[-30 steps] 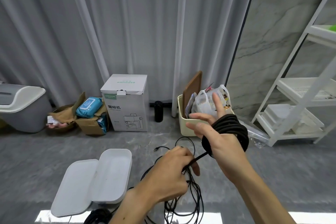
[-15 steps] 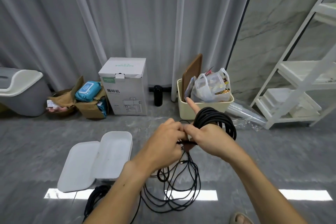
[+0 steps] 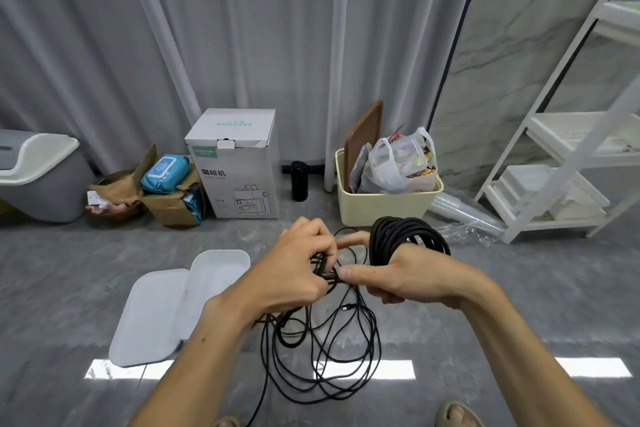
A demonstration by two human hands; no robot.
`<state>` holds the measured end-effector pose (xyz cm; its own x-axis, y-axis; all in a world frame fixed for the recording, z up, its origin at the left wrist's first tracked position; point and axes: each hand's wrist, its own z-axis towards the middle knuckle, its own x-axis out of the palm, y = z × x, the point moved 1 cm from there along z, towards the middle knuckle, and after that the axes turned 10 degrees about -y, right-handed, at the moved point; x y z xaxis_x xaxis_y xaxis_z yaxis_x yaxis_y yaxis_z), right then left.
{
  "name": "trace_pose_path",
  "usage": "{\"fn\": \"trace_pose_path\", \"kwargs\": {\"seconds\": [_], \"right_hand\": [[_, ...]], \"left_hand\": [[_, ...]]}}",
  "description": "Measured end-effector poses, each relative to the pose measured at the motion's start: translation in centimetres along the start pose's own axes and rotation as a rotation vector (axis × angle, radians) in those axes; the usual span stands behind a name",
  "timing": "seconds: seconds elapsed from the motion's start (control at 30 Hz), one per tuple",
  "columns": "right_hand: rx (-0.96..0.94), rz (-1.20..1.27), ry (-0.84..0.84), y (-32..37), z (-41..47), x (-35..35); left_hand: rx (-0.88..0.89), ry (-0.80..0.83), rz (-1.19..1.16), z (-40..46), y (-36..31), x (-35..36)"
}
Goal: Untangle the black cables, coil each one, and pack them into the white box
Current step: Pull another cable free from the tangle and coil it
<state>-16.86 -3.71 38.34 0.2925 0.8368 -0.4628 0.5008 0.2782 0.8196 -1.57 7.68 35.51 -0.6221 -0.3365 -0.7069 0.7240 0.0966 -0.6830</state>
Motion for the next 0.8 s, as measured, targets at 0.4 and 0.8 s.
{"fn": "trace_pose_path", "kwargs": {"seconds": [0.4, 0.8], "right_hand": [[0.047, -0.265, -0.217, 0.4, -0.1, -0.5], [-0.006, -0.306, -0.407, 0.5, 0.2, -0.7]], "left_hand": [[-0.319, 0.025, -0.28, -0.3, 0.5, -0.7], [-0.403, -0.323, -0.217, 0.5, 1.9, -0.9]]}}
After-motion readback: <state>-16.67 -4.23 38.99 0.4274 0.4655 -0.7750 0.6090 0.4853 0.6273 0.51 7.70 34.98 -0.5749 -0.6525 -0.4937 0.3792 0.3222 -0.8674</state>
